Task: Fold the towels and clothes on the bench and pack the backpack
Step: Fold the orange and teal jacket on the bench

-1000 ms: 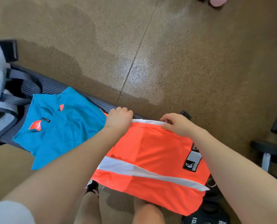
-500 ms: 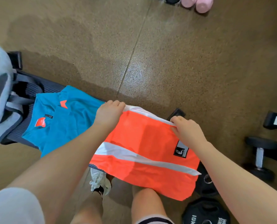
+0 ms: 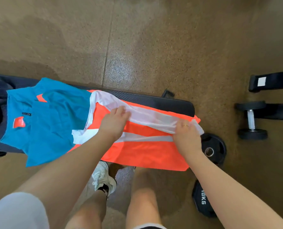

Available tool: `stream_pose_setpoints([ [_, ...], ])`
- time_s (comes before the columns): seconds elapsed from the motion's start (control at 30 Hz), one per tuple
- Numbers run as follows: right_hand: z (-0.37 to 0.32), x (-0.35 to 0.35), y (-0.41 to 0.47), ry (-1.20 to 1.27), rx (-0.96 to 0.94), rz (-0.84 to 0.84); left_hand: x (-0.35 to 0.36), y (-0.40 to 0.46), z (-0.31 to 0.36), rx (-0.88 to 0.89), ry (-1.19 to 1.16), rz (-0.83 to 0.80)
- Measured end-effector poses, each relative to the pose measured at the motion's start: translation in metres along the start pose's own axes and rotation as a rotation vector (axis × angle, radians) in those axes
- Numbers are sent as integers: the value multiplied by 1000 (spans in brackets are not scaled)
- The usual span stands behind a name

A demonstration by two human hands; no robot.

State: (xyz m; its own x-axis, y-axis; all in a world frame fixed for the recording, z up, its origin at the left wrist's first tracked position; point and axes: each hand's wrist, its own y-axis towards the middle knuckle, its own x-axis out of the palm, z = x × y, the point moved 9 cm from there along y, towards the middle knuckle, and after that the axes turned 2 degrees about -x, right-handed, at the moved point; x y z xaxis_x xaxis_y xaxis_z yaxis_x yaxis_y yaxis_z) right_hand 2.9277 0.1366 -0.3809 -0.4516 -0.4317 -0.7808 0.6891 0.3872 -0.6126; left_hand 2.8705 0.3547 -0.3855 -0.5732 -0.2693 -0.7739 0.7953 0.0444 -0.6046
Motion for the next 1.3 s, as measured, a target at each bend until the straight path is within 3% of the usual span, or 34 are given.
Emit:
stream_pose_setpoints([
  [0.1,42,14,-16,430,230,-22,-11,0,20,28,-106,48],
  [0.17,61,10,-15,692,296,62,-20,8,37,63,-192,70],
  [0.23,79,4,-8,871,398,186,-26,20,57,115,-134,74],
  [0.3,96,10,-4,936,572,213,-27,34,70,122,-20,57],
  [0.37,103,31,-3,1060,753,78,-24,44,77,86,11,-2],
  [0.43,103,45,4,1106,736,3,-20,50,80,52,40,-25],
  [0.5,105,40,11,1091,641,51,-19,55,84,62,108,-40],
  [0.63,132,25,18,1135,691,190,-31,65,77,20,-18,25],
  [0.7,143,43,14,1356,882,197,-35,67,72,-26,-86,52],
  [0.77,134,73,5,1638,1066,43,-35,65,70,-64,-112,49],
  [0.8,130,77,3,1652,1046,4,-33,63,70,-83,-136,40],
  [0.87,140,82,-8,1435,1110,63,-26,60,67,-124,-231,24],
  [0.9,145,73,-11,1371,1098,199,-24,59,64,-132,-286,27],
  [0.97,133,25,-9,1073,812,427,-23,52,62,-82,-320,58],
  [1.03,80,-14,1,855,385,509,-27,40,60,9,-283,122],
  [1.1,16,-39,6,790,49,504,-28,24,50,70,-298,164],
  [1.17,-42,-52,7,750,-159,439,-24,8,28,68,-314,158],
  [1.3,-129,-65,9,574,-332,410,-19,-31,-35,-38,-319,202],
])
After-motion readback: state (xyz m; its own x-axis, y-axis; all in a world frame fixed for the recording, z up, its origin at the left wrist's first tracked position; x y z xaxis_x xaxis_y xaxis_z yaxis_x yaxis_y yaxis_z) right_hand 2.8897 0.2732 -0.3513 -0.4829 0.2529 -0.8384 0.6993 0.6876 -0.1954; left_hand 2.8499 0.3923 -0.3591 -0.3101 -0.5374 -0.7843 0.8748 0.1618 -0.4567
